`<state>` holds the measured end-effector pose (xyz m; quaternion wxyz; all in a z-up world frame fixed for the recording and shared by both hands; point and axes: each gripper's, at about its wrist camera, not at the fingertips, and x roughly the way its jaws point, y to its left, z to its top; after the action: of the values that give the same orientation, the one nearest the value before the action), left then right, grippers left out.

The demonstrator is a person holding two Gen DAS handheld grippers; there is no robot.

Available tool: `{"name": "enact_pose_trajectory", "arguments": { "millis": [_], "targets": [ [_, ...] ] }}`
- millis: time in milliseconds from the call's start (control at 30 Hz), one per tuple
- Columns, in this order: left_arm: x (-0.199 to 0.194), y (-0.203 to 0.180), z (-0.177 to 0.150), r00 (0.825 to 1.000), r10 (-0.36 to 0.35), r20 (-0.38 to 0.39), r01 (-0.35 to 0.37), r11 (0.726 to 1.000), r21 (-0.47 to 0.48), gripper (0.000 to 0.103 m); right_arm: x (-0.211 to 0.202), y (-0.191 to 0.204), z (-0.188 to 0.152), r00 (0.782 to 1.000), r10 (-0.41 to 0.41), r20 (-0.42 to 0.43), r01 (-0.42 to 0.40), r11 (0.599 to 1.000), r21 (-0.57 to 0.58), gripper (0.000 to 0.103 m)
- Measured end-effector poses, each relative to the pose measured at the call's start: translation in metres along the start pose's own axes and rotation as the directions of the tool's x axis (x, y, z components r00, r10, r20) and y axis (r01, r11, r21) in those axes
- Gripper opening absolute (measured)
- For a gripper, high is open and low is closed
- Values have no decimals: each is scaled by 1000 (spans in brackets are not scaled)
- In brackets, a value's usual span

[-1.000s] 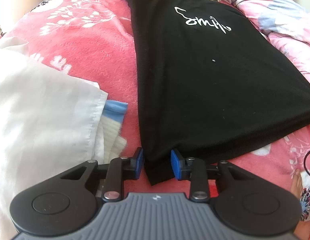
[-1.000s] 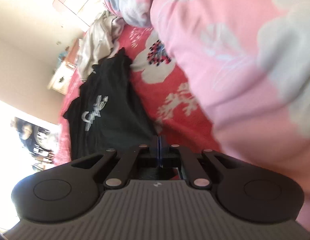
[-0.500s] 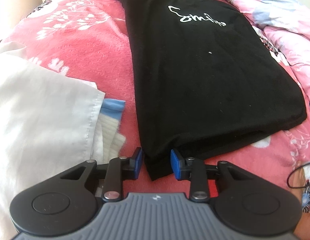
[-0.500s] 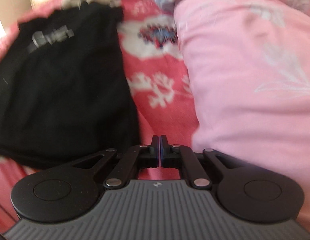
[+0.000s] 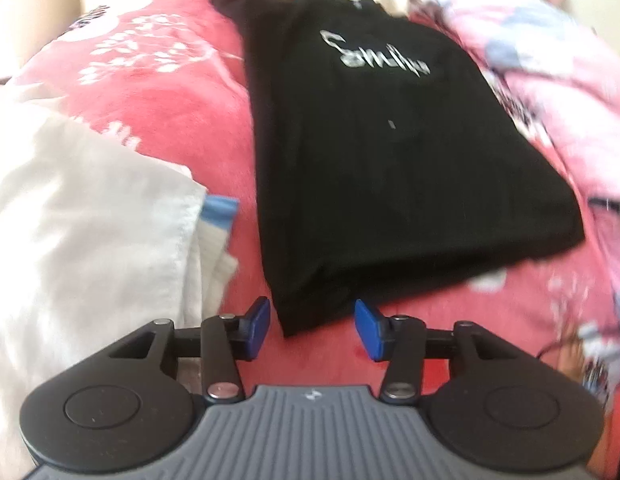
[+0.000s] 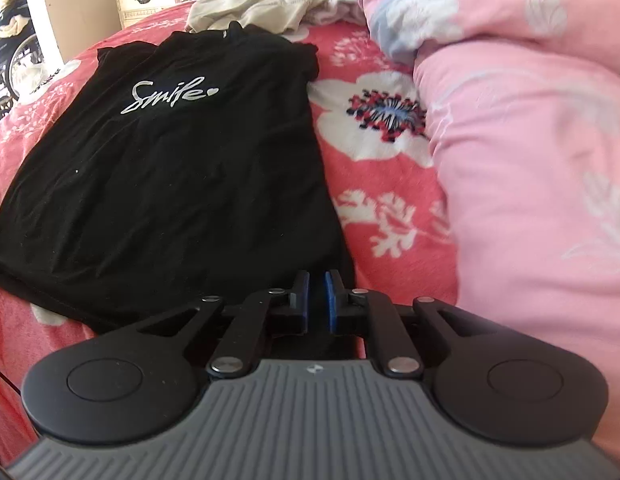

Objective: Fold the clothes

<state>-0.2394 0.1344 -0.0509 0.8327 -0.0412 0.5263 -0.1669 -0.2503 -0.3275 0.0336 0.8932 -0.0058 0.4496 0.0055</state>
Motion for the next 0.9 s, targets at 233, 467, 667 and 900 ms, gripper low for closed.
{"name": "enact_pose_trajectory", "arguments": {
  "millis": [233,467,667,900],
  "targets": [
    [-3,-32,-2,999,44,30,-51,965,259,46,-9,61,-13,980,195,-30,-193,916,-352,14],
    [4,-79,-16,997,44,65,-73,824,562,34,0,149,-16,910,398,-119,-358,605,-712,13],
    [27,-89,-14,995,78,59,-98,771,629,29,9,189,-19,856,469,-216,-443,451,-775,13],
    [44,-85,-5,998,66,14,-61,790,610,25,39,191,-13,850,460,-256,-492,521,-697,11]
  ]
}}
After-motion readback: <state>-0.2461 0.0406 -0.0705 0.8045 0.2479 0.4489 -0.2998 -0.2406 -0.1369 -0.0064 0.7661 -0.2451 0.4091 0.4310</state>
